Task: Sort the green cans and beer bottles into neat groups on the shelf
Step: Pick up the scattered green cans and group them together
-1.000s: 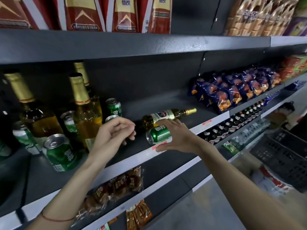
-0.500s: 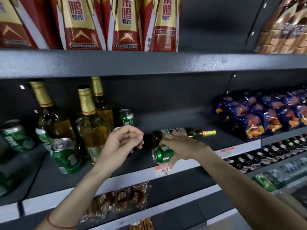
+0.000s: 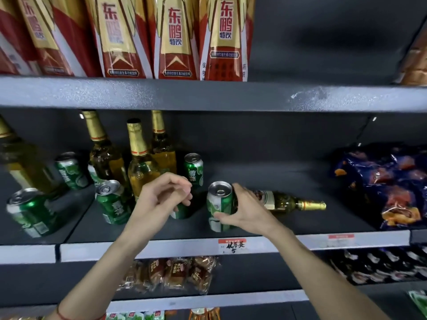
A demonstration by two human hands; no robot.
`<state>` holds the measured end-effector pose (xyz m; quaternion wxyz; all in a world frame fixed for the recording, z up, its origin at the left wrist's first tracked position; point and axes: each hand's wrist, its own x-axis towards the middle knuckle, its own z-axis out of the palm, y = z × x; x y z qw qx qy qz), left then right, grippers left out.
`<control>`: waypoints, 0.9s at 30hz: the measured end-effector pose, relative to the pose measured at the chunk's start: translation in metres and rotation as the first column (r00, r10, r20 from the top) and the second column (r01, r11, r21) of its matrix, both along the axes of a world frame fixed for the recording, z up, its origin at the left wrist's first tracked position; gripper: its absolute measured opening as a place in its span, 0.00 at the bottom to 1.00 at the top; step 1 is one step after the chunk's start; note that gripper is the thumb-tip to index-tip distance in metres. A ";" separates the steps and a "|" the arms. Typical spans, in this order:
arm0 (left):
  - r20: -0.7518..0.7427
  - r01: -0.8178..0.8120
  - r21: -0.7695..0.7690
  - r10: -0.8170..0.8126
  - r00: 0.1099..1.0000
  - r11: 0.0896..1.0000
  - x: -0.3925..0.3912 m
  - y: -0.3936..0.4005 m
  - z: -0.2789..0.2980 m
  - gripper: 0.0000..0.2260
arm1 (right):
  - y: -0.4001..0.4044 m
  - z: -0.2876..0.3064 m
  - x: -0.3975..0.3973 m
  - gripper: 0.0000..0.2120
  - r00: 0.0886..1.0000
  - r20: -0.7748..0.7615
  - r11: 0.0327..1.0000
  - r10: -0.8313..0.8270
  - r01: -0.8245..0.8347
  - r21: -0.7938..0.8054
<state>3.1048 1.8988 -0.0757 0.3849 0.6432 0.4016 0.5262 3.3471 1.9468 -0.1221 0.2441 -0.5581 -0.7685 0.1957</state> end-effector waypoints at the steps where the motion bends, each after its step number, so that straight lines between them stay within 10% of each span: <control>1: 0.004 -0.009 0.005 0.009 1.000 1.000 -0.002 -0.001 0.001 0.04 | 0.000 -0.005 -0.008 0.29 0.999 -0.041 1.000 -0.015 0.015 -0.002; 20: -0.022 0.019 0.013 -0.019 1.000 1.000 0.001 0.007 -0.003 0.07 | -0.014 -0.027 -0.029 0.40 0.991 -0.119 0.994 -0.055 0.043 -0.100; 27: -0.013 0.109 0.020 -0.108 0.994 0.994 0.024 0.017 -0.006 0.11 | -0.036 -0.026 0.056 0.16 0.830 -0.216 0.847 -0.515 0.531 0.024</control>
